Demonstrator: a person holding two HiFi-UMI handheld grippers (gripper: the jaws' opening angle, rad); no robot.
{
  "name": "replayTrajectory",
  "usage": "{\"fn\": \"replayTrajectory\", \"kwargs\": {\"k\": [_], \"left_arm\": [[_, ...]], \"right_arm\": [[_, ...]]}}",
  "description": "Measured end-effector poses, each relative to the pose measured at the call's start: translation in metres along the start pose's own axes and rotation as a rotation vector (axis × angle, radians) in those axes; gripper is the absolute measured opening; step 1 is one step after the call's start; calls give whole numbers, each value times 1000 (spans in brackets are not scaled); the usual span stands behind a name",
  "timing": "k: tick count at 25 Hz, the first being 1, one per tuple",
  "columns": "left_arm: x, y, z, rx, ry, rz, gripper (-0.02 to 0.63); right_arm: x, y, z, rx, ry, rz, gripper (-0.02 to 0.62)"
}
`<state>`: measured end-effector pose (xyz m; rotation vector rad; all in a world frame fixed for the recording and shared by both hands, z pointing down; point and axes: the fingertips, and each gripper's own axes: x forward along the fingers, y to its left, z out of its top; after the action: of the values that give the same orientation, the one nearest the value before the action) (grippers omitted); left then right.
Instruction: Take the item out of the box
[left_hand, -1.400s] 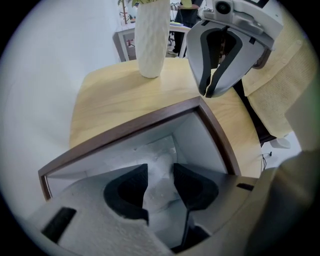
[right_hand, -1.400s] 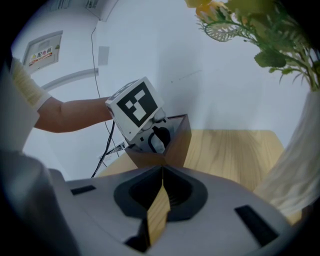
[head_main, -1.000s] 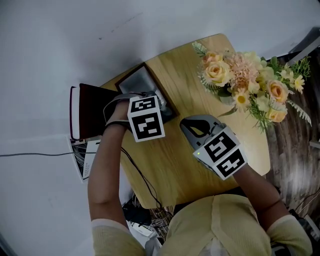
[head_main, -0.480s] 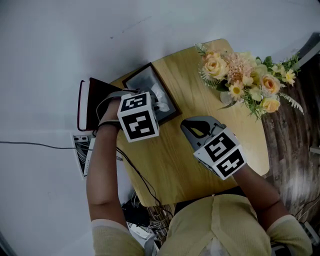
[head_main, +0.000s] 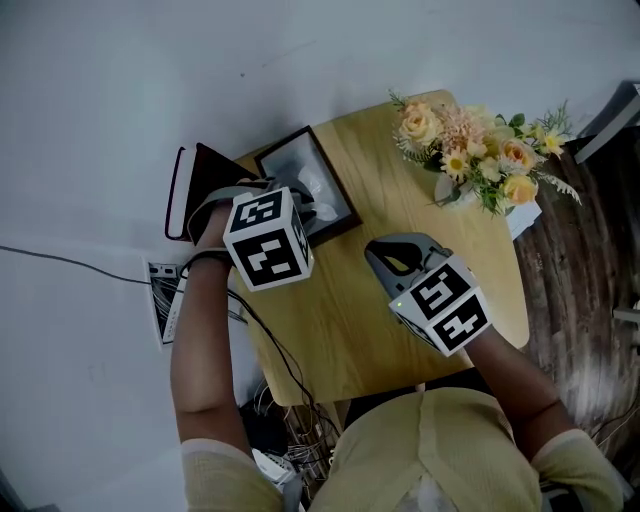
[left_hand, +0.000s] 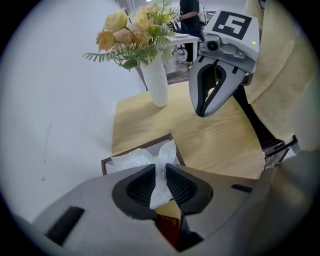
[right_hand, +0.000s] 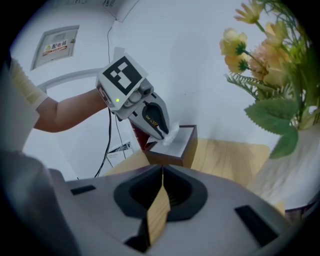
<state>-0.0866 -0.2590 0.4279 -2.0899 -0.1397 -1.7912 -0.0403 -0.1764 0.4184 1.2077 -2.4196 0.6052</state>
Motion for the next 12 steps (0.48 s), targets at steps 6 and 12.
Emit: {"fn": "replayTrajectory", "kwargs": {"k": [6,12], "left_arm": [[-18,-18,12,-96,-95,87,81],[-19,-40,20,-222,-185,175,81]], "right_arm": [[-12,7,4,-19,-15,-7,31],[-20,12,10,-41,-33,-7,31]]}}
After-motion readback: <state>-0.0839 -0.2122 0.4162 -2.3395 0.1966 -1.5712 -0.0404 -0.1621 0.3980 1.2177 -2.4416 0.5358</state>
